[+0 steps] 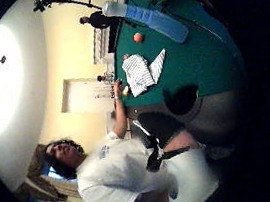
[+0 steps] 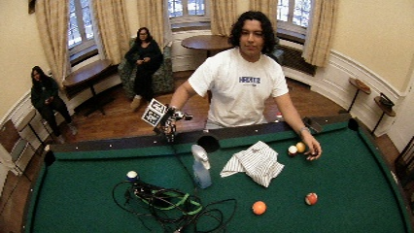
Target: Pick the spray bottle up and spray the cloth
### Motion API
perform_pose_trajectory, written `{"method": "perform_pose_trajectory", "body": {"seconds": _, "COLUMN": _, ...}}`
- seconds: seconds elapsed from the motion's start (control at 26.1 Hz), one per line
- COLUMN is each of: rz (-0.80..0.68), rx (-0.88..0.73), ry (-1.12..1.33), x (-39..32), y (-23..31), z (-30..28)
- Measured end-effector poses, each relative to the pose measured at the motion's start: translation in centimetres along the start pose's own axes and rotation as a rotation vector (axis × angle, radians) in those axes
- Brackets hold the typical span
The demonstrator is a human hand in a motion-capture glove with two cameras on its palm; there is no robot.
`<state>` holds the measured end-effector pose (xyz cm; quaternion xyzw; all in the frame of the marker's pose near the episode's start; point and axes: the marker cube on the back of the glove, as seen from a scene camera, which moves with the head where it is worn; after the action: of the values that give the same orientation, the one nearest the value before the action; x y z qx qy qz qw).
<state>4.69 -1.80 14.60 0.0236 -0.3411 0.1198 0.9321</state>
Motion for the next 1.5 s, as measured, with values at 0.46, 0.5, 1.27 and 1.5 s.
{"method": "perform_pose_trajectory", "body": {"seconds": 0.46, "rz": 0.024, "rx": 0.051, "ry": -0.093, "x": -0.1, "y": -5.1, "z": 2.7}}
{"method": "perform_pose_trajectory", "body": {"seconds": 0.5, "rz": 0.028, "rx": 0.061, "ry": -0.102, "x": -0.2, "y": -5.6, "z": 2.8}}
{"method": "perform_pose_trajectory", "body": {"seconds": 1.27, "rz": 0.124, "rx": 0.332, "ry": -0.274, "x": -0.3, "y": -12.8, "z": 5.6}}
{"method": "perform_pose_trajectory", "body": {"seconds": 1.5, "rz": 0.100, "rx": 0.302, "ry": -0.271, "x": -1.0, "y": -12.9, "z": 5.8}}
